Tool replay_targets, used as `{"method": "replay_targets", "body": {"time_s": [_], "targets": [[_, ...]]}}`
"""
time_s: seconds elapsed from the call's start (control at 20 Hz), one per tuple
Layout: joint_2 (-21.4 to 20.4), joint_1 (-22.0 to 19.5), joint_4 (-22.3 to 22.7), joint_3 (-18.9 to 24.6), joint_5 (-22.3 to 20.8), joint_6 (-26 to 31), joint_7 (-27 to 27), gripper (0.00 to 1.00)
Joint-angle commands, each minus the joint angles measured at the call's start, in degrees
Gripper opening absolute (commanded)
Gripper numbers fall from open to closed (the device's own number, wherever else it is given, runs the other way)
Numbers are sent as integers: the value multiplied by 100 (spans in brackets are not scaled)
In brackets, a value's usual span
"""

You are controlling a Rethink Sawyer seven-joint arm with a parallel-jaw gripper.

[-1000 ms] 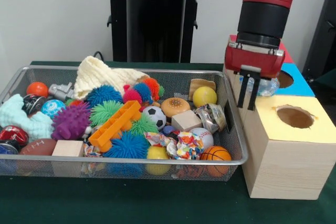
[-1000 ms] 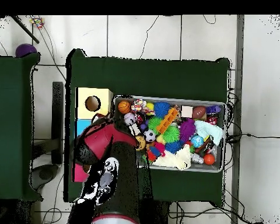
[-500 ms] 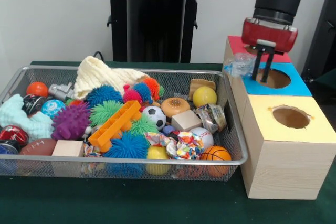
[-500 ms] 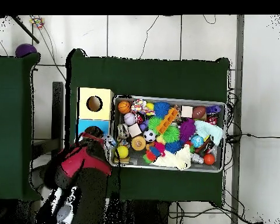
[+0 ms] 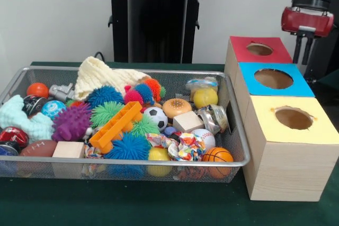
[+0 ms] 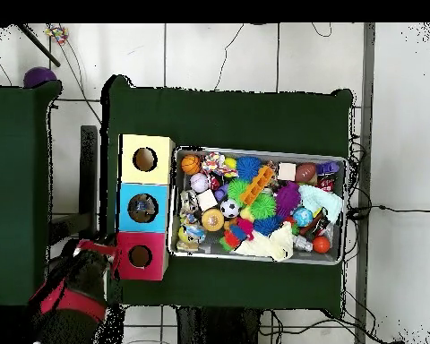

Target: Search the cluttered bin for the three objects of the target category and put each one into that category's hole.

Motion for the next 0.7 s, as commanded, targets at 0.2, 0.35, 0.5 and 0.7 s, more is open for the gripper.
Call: {"method": "replay_targets", "body": {"time_s": [0.2, 0.35, 0.5, 0.7], "targets": [[-154, 188, 1185, 105, 457, -542, 949, 0], [-640, -167, 1660, 478, 260, -712, 662, 0], [-1441, -925, 2447, 1222, -111, -891, 386, 0], [-3142, -2719, 4193, 3087, -510, -699, 120, 0]]}}
